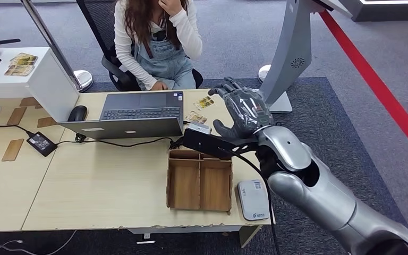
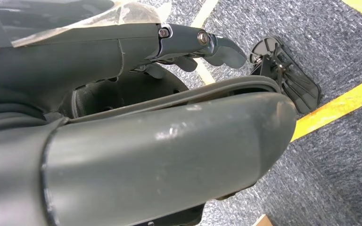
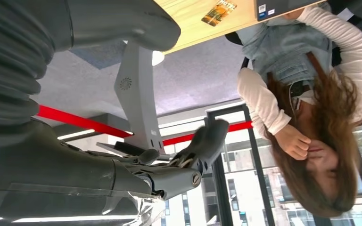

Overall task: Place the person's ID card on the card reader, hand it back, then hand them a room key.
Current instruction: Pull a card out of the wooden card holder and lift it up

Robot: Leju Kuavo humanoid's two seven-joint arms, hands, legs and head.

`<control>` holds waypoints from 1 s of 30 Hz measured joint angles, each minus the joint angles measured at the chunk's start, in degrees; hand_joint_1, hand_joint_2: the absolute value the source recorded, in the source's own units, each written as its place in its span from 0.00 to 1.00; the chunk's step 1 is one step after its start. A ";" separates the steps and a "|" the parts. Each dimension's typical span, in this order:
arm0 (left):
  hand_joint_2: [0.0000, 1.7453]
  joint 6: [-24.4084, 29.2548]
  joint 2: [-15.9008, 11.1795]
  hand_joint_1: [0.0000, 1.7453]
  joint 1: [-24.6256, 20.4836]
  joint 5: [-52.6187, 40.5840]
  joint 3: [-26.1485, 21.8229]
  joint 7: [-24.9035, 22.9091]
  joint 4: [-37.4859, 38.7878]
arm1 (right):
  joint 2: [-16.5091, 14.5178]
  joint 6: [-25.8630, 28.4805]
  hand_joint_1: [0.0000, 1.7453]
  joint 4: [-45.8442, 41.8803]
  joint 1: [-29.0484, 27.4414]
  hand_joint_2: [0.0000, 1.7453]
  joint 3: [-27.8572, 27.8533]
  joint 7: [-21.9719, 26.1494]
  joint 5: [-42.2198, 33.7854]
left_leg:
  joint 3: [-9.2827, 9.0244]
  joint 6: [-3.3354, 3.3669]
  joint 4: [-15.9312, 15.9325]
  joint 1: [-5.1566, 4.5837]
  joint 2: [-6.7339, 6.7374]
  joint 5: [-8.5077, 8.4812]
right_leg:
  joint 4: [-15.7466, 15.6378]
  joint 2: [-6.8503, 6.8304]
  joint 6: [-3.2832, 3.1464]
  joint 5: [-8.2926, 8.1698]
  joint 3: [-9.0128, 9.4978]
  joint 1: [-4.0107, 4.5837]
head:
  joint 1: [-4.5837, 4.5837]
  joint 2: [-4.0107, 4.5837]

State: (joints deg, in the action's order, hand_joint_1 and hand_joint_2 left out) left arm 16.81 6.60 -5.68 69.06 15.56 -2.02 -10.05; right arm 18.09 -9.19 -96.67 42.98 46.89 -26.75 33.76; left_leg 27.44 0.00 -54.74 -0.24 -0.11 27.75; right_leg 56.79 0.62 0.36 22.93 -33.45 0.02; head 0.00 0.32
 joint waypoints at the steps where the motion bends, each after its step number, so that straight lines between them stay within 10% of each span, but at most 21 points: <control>1: 0.00 0.01 0.00 0.00 -0.01 -0.09 -0.07 -0.01 0.00 | 0.01 -0.01 0.46 -0.32 -0.12 1.00 0.26 0.05 -0.05 | 0.00 0.00 0.00 0.00 0.00 0.00 | 0.00 0.00 0.00 0.00 0.00 0.00 | -0.01 0.00; 30: 0.00 -0.04 -0.03 0.00 -0.08 -1.02 -0.26 -0.54 0.00 | -1.19 3.60 0.49 3.51 -4.92 1.00 5.08 1.51 -1.13 | 0.04 0.01 0.00 0.00 -0.01 0.01 | 0.00 -0.01 0.00 0.00 0.00 -0.01 | 0.00 0.00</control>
State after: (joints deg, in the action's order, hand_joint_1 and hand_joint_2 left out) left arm 16.77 6.57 -5.75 68.04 15.30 -2.55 -10.05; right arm 16.91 -5.59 -93.15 38.06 51.96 -25.24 32.63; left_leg 27.48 0.00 -54.74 -0.24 -0.12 27.76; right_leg 56.79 0.60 0.36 22.93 -33.45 0.01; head 0.00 0.32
